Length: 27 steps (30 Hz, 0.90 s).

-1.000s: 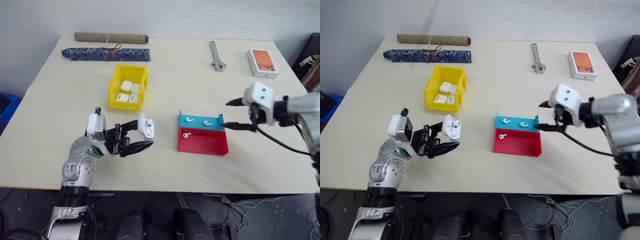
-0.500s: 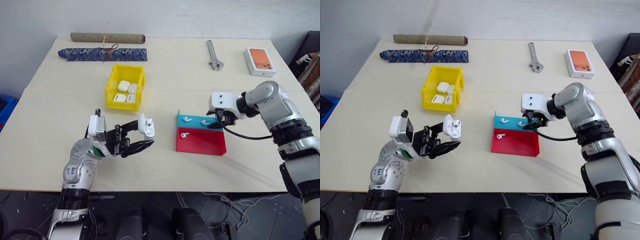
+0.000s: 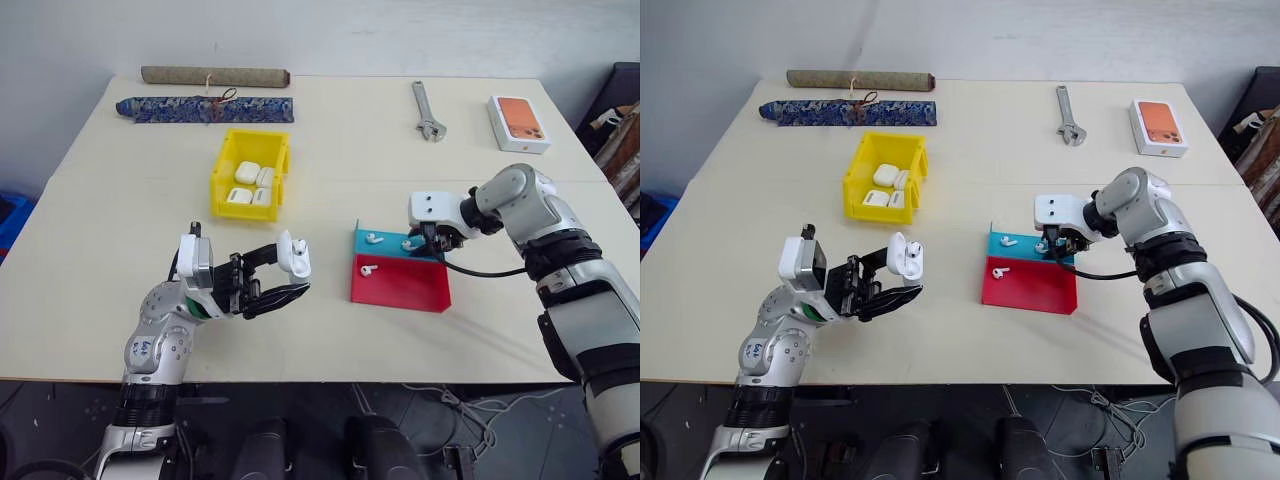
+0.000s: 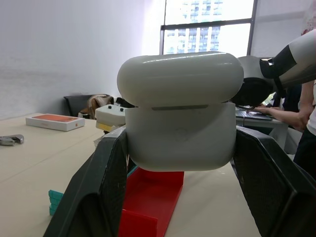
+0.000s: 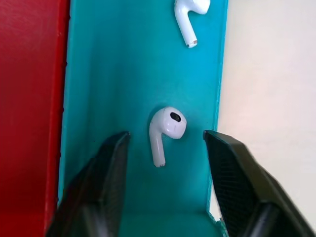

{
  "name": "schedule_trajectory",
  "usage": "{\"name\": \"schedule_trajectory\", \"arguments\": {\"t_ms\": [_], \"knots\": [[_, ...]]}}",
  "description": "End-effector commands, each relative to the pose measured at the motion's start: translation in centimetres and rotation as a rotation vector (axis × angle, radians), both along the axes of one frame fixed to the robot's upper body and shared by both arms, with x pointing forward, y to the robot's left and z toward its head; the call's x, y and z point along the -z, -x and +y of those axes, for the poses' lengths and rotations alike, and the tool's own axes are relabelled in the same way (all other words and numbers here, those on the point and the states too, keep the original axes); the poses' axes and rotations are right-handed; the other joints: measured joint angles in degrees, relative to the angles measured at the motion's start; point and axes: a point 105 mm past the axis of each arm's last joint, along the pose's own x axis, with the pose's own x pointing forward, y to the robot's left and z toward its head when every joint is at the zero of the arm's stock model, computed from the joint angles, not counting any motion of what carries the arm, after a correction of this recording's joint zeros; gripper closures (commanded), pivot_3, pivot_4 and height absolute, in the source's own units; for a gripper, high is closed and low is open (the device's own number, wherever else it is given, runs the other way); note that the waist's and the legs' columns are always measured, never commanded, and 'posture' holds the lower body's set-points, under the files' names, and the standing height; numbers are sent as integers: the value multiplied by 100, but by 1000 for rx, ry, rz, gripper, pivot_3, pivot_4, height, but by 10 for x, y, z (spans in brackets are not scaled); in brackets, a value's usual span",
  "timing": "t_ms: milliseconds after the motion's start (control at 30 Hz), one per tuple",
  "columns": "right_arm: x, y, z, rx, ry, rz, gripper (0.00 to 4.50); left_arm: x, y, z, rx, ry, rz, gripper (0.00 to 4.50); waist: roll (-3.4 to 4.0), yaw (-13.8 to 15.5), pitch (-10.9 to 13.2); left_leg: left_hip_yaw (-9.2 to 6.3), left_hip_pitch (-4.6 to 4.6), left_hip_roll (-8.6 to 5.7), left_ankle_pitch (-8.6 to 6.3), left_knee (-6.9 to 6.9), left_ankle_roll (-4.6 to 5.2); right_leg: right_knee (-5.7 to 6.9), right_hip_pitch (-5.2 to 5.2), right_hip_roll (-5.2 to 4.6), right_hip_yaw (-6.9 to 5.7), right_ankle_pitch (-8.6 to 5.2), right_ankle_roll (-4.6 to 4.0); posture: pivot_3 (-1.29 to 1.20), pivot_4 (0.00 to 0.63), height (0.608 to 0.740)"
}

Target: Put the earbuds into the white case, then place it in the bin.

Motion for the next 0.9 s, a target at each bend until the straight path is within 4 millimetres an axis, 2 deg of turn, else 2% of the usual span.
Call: {"name": "schedule_trajectory", "arguments": {"t_ms": [33,67,433,567,700,833,900], "knots": [[-5,-2,0,-5,7,-13,3750,-10,6,-3,9,2,-55,1738,0,-2,0,0,0,0,0,1,0,1,0,0,0,0,0,0,150,740],[-4,-3,0,-4,7,-14,4045,-10,6,-3,9,2,-55,1738,0,-1,0,0,0,0,0,1,0,3,0,0,1,0,0,0,150,740],[0,-1,1,0,-12,5,4057,-11,4,2,-1,0,-57,1738,0,-2,0,-1,2,0,0,6,0,6,3,0,1,0,0,0,150,740],[-23,0,1,-14,-104,-33,4056,-12,3,1,3,1,-63,1738,1,1,1,0,2,0,0,6,0,7,1,0,1,0,0,0,150,740],[-56,10,0,-68,-292,-82,4056,-19,3,-1,18,16,-85,1738,5,16,3,0,-2,0,0,5,0,6,-2,0,0,0,0,0,150,740],[-107,51,15,-189,-747,41,4056,-31,-2,-8,44,52,-108,1738,5,39,4,-7,-3,0,-2,5,2,4,6,0,-5,0,1,0,150,740],[-124,68,26,-193,-937,117,4056,-35,-5,-12,51,72,-114,1738,5,40,3,-11,-3,1,-2,7,2,6,8,-1,-7,1,1,0,150,740]]}}
